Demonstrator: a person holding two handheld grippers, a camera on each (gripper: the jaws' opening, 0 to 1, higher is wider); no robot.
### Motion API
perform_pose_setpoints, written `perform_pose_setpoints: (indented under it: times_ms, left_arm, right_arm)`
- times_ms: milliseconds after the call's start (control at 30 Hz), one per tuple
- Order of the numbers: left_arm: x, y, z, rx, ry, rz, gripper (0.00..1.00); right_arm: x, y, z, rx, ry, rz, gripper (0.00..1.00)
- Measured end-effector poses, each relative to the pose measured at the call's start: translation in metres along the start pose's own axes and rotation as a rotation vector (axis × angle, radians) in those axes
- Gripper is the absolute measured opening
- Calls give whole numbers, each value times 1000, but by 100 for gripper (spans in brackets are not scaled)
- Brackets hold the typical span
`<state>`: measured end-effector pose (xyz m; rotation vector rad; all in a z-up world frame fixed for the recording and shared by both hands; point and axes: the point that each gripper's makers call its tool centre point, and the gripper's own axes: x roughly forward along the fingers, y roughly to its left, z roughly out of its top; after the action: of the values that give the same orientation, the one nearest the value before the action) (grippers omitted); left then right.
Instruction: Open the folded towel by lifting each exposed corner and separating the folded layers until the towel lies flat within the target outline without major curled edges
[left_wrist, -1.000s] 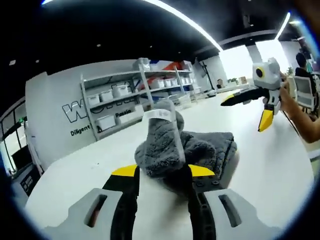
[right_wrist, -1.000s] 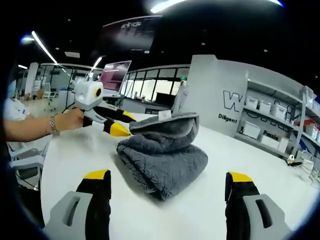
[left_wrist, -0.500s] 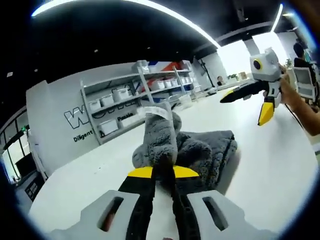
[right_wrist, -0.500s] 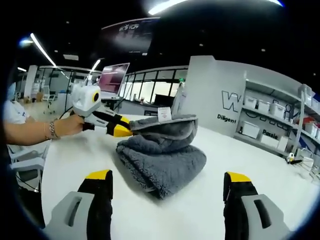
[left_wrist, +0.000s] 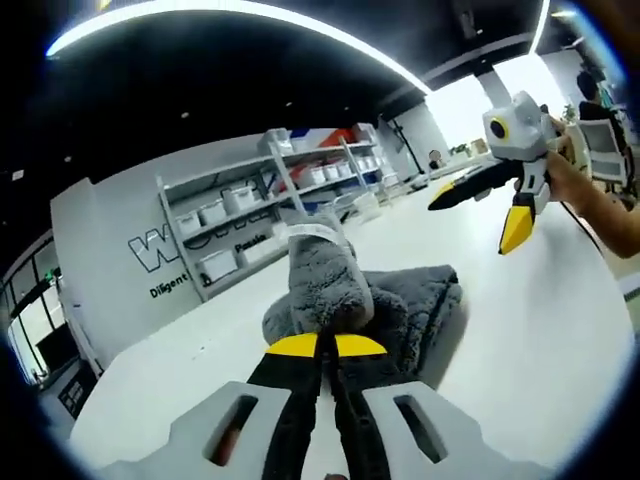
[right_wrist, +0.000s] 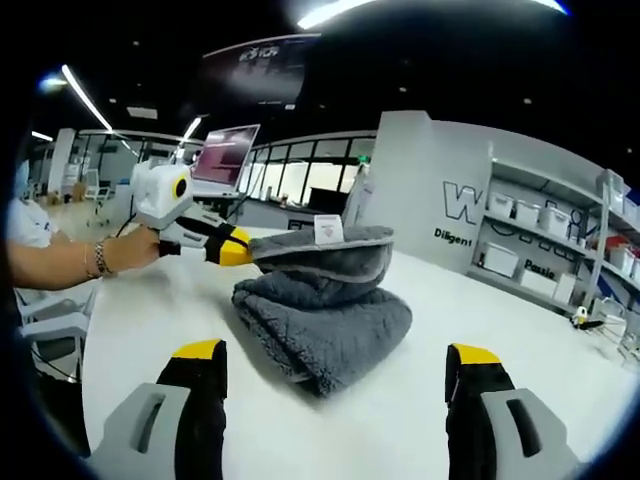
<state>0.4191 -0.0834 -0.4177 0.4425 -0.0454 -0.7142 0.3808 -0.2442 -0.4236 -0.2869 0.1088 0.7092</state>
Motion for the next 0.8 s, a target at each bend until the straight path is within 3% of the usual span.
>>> perform_pose_setpoints:
  times_ms: [433,800]
  left_arm:
    - [-20,26,11,-5,-31,94,2]
    - [-42,59,7,-48,-40,168,2]
  right_arm:
    - [1,5,-2,-9,14,11,92]
    - [1,9,-5,-1,30,19,97]
